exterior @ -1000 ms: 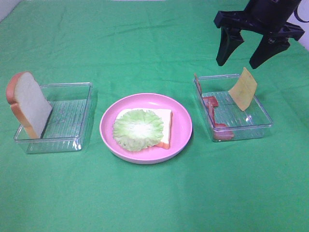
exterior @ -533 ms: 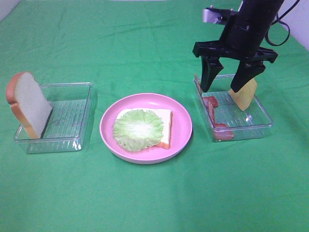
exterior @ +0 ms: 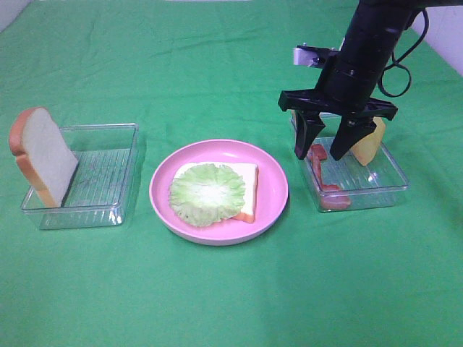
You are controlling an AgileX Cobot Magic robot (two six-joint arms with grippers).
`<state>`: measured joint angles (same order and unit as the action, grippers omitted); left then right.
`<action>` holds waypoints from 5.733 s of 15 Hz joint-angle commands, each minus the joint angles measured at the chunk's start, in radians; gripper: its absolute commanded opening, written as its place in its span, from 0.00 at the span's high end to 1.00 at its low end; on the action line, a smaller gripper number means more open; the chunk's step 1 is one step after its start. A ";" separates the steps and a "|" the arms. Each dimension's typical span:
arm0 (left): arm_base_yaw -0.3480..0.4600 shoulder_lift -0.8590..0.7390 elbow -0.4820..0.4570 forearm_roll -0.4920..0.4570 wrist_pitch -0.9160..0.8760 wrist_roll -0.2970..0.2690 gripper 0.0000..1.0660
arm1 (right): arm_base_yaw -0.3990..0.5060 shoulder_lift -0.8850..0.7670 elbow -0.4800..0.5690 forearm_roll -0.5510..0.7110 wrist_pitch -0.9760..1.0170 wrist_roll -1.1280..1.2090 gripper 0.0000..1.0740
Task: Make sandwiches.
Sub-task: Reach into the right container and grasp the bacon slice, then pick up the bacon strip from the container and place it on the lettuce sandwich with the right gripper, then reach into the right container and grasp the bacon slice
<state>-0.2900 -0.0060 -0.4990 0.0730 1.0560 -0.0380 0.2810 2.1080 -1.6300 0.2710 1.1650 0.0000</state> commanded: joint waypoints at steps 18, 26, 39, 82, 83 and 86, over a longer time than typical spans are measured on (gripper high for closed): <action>-0.004 -0.020 0.002 0.000 -0.013 -0.004 0.21 | 0.001 -0.070 -0.004 -0.078 0.049 0.012 1.00; -0.004 -0.020 0.002 0.000 -0.013 -0.004 0.21 | 0.001 -0.296 0.060 0.108 0.051 -0.043 1.00; -0.004 -0.020 0.002 0.000 -0.013 -0.004 0.21 | 0.268 -0.239 0.297 0.574 -0.482 -0.157 1.00; -0.004 -0.020 0.002 0.000 -0.013 -0.004 0.21 | 0.193 -0.122 0.163 0.139 -0.303 -0.019 0.31; -0.004 -0.020 0.002 0.000 -0.013 -0.004 0.21 | 0.193 -0.122 0.147 0.118 -0.284 -0.010 0.31; -0.004 -0.020 0.002 0.000 -0.013 -0.004 0.21 | 0.193 -0.122 0.051 -0.030 -0.184 0.049 0.31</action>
<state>-0.2900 -0.0060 -0.4990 0.0730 1.0560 -0.0380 0.4750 1.9990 -1.5680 0.2660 0.9610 0.0340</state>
